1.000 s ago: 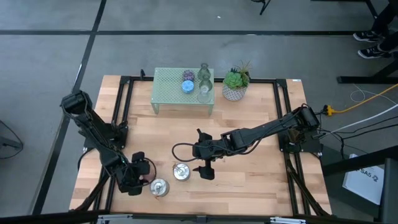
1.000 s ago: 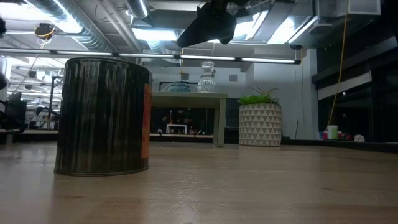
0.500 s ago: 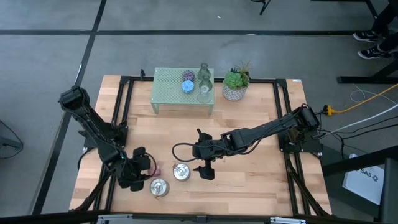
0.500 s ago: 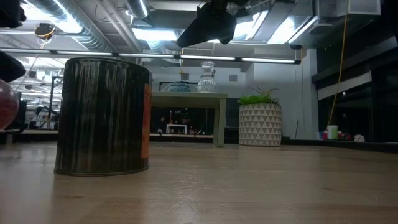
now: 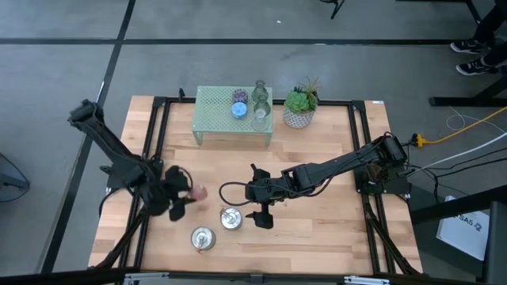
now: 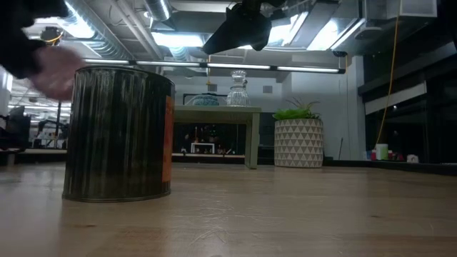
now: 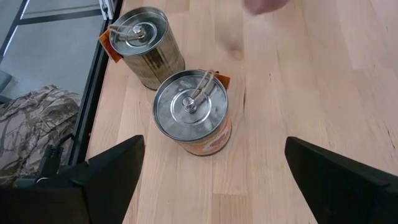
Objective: Pick & Place candle stick holders
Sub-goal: Put the red and yellow candle on the shelf
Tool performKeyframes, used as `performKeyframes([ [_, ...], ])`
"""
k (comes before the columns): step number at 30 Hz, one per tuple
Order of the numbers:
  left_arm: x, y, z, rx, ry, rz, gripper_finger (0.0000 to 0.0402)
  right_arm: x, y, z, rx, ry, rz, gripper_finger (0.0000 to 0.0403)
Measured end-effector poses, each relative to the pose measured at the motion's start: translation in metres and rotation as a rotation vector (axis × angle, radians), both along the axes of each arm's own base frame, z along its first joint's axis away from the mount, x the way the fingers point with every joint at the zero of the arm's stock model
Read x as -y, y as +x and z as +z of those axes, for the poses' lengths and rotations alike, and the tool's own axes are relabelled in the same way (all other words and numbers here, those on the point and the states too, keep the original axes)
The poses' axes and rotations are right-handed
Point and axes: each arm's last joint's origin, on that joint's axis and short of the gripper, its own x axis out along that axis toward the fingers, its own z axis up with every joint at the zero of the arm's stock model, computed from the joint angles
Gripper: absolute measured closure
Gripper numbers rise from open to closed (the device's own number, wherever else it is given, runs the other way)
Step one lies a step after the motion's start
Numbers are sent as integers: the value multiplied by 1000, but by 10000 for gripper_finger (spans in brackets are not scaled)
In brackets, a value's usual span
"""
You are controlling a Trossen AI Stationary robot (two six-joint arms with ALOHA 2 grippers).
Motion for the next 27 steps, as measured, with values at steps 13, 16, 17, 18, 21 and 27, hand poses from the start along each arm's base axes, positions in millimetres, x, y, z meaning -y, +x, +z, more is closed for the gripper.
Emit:
performKeyframes([
  [13, -51, 9, 40, 358, -143, 395, 226, 1, 1, 0, 15, -27, -35, 13],
  [16, -63, 18, 47, 432, -148, 473, 226, 1, 1, 1, 20, -24, -35, 13],
  [17, -67, 22, 49, 454, -145, 492, 226, 1, 1, 1, 20, -24, -35, 13],
  [18, -71, 26, 51, 478, -139, 501, 226, 1, 1, 1, 20, -24, -35, 13],
  [21, -83, 36, 57, 521, -96, 506, 226, 1, 2, 1, 26, -22, -36, 13],
  [27, -116, 46, 53, 499, -75, 609, 226, 1, 2, 1, 28, -21, -35, 13],
])
